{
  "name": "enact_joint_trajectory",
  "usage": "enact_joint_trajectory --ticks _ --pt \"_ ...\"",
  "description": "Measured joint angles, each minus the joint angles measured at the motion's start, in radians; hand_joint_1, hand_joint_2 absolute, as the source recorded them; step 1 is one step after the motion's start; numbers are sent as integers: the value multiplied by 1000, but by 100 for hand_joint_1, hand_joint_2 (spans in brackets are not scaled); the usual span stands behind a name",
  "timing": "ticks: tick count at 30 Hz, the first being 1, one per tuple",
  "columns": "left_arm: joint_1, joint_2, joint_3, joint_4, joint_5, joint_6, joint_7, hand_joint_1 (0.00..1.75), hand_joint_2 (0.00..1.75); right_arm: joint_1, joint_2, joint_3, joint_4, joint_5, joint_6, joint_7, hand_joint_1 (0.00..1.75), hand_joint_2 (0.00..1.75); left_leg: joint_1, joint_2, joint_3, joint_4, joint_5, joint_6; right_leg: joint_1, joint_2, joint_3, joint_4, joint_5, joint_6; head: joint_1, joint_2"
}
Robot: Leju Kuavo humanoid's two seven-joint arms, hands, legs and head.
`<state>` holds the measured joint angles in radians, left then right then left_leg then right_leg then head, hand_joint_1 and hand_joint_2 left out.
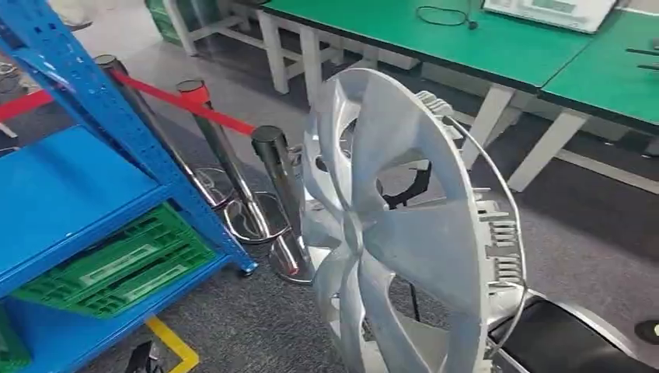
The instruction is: Take the parts from the cabinet and place them on the table.
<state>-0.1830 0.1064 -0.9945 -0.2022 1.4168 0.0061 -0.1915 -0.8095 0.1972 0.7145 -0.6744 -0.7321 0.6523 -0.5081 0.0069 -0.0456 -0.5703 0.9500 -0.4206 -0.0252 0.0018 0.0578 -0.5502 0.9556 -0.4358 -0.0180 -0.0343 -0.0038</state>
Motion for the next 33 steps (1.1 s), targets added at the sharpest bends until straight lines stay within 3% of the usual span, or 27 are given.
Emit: enact_joint_trajectory --ticks 4,5,6,7,9,10,11,12,14,15,16,19,20,21,22,24,25,26,27,29,30,31,33 --pt "-3 -1 0 0 0 0 0 0 175 0 0 0 -2 0 -2 0 175 175 -7 20 4 -10 3 9 -4 20 -7 -5 5 22 3 0" --pt "-3 -2 0 0 0 0 0 0 175 -1 0 -1 -2 0 -2 0 175 175 6 32 8 -26 11 18 2 20 -14 0 0 28 6 0" --pt "-4 -2 0 0 0 -1 0 0 175 -2 0 -1 -2 0 -2 0 175 175 4 39 10 -29 13 23 4 -13 -30 30 -26 30 10 0" --pt "-4 -2 0 0 0 -1 -2 0 175 -4 0 -1 -2 0 -2 0 175 175 4 43 10 -29 13 27 1 -32 -58 100 -70 33 21 0" --pt "-2 -1 0 0 0 -1 -2 0 175 -1 0 0 -2 0 -2 0 175 175 2 58 9 -29 12 28 -3 -44 -138 286 -151 39 27 0" --pt "-1 0 0 0 0 -1 -2 0 175 1 0 0 -2 0 -2 0 175 175 2 65 9 -28 12 28 -4 -45 -163 344 -167 42 32 0" --pt "0 -1 0 0 0 -2 -2 0 175 3 0 0 -2 0 -3 0 175 175 3 71 9 -28 12 28 -6 -47 -165 349 -158 44 38 0" --pt "0 -2 0 0 0 -2 -2 0 175 4 0 0 -2 0 -3 0 175 175 3 76 10 -27 10 26 -9 -49 -142 302 -126 46 42 0" --pt "-1 -4 0 0 0 -3 -2 0 175 3 0 0 -2 0 -3 0 175 175 5 86 14 -23 6 20 -13 -68 -43 107 -31 47 50 0" --pt "-1 -4 0 0 0 -3 -2 0 175 2 0 0 -2 0 -3 0 175 175 2 89 15 -20 2 14 -12 -99 -5 24 -13 47 55 0" --pt "-1 -2 0 0 0 -3 -2 0 175 0 0 0 -2 -1 -3 0 175 175 -5 91 10 -10 -1 8 -6 -113 8 -1 -21 44 64 0" --pt "1 -2 0 0 0 -3 -2 0 175 3 0 0 -2 -1 -4 0 175 175 -5 112 8 -12 5 -3 -2 -85 3 6 -16 25 47 0" --pt "0 -2 0 0 0 -3 -2 0 175 2 0 0 -2 -1 -4 -1 175 175 -4 112 6 -8 -2 -9 -7 -79 5 -1 -11 16 46 0" --pt "-1 -2 0 0 0 -3 -2 0 175 1 0 -1 -3 -1 -4 -1 175 175 2 88 -1 16 -23 -15 -9 -72 7 -2 -7 11 42 0" --pt "-1 -2 0 0 0 -3 -2 0 175 0 0 -1 -3 -1 -4 -2 175 175 3 69 -26 74 -60 -18 -9 -67 5 -2 -5 7 36 0" --pt "1 -3 0 0 0 -3 -2 0 175 1 0 0 -2 -1 -4 -2 175 175 3 56 -112 256 -141 -23 -8 -53 2 -1 -3 3 19 0" --pt "2 -3 0 0 0 -3 -2 0 175 3 0 0 -2 -1 -5 -1 175 175 2 55 -150 331 -163 -23 -6 -45 0 -1 -2 2 15 0" --pt "3 -3 0 0 0 -3 -2 0 175 4 0 0 -2 -1 -6 -2 175 175 3 54 -164 350 -156 -21 -5 -37 0 -1 -1 2 12 0" --pt "3 -3 0 0 0 -3 -2 0 175 5 0 0 -2 -1 -7 -1 175 175 2 54 -151 316 -127 -18 -5 -27 0 -1 -1 2 9 0" --pt "3 -2 0 0 0 -3 -2 0 175 5 0 0 -2 -1 -8 -2 175 175 2 45 -66 138 -32 -8 -5 -10 3 -1 -1 2 2 0" --pt "2 0 0 0 0 -3 -2 0 175 5 0 0 -3 -1 -8 -2 175 175 2 20 -19 40 9 -1 -5 -4 4 -1 -1 3 -1 0" --pt "1 1 0 0 0 -3 -2 0 175 4 0 0 -3 -1 -10 -2 175 175 1 -1 2 -4 0 3 1 3 -2 2 -2 7 -4 0" --pt "0 0 0 0 0 -3 -2 0 175 5 0 0 -2 -1 -12 -2 175 175 -2 10 -1 -8 0 3 -4 12 -5 1 -1 16 0 0"
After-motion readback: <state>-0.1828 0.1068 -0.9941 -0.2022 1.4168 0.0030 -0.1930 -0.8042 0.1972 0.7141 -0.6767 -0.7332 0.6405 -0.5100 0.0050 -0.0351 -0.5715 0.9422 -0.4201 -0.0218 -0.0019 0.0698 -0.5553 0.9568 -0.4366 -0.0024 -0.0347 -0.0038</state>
